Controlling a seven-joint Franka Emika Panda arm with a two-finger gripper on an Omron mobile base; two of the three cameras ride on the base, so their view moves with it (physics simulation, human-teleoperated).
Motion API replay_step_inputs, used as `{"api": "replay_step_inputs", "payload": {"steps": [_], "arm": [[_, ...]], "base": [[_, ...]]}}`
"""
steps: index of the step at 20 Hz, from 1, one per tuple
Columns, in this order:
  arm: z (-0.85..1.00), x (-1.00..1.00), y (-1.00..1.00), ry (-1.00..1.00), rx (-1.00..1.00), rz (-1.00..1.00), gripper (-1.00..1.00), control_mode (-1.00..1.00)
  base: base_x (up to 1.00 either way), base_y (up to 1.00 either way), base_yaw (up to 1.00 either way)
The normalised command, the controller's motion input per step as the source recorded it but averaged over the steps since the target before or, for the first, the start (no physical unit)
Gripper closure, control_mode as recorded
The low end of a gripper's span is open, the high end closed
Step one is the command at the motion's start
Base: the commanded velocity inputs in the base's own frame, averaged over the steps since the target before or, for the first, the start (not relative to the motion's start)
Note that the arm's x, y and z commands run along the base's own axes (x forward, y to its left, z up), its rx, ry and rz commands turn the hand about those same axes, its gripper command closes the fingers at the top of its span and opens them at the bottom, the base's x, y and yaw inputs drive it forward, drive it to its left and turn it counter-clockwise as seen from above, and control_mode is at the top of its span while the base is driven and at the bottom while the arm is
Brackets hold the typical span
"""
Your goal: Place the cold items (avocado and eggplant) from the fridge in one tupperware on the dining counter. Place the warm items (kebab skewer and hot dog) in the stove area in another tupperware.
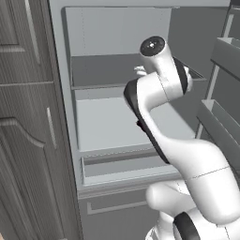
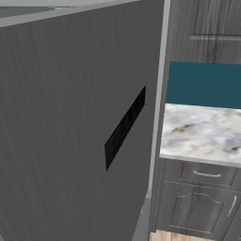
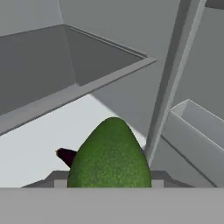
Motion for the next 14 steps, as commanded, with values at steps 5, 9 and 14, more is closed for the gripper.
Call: {"api": "replay_step_inputs", "payload": {"steps": [5,9,14], "arm": [[0.00,-0.60,-0.38,0.00,0.00,-0.05,1.00,-1.00],[-0.10,-0.50,0.00,0.01,0.00,0.00,1.00,-1.00],[-0.14,-0.53,0.01,0.01,0.00,-0.04,1.00,-1.00]], "base": [[0.00,0.00,0.00],[0.00,0.00,0.00],[0.00,0.00,0.00]]}}
